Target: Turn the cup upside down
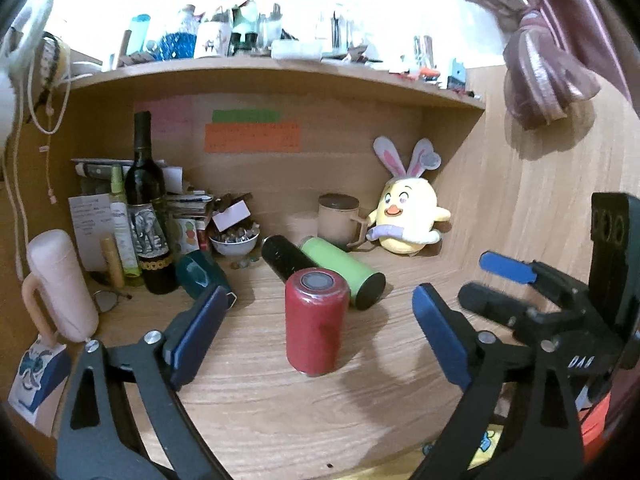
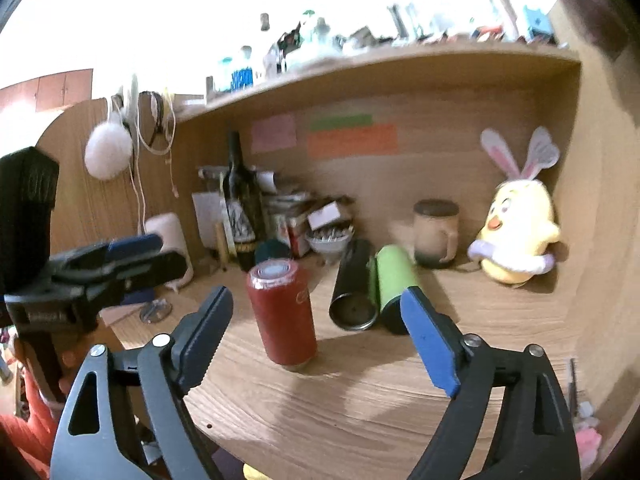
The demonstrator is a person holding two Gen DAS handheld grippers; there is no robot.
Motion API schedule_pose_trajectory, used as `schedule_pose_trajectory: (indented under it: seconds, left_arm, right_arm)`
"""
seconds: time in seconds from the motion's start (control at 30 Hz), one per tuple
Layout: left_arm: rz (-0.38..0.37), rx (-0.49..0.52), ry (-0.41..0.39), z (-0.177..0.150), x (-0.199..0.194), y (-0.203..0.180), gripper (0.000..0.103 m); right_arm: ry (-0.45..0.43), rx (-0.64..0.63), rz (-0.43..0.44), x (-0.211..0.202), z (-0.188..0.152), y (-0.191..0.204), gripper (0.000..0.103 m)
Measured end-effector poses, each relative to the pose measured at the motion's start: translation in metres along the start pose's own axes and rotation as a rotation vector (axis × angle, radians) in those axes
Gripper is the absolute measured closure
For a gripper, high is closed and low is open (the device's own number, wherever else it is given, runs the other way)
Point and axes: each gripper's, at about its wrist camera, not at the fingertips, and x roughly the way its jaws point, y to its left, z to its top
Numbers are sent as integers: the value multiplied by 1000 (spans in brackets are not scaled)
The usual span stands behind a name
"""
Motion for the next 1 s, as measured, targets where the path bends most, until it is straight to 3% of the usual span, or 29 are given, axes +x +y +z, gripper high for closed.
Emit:
schedule_pose_trajectory:
  seconds: [0.07,0.2,0.5,1.0]
  left_arm:
    - [10,4,-18,-3,-9,-5,4]
    - [13,2,-46,-6,-24,-12,0]
    - [29,8,-55,-16,-39,-20,0]
    - [31,20,-54,-24,-42,-24,0]
  right_arm:
    - [-23,3,-6,-12,2,2,15]
    - [-68,7,-27,-34,3,6,0]
    - [-104,1,-40,-62,0,17,0]
    - [-94,11,-52,-65,-4,19,0]
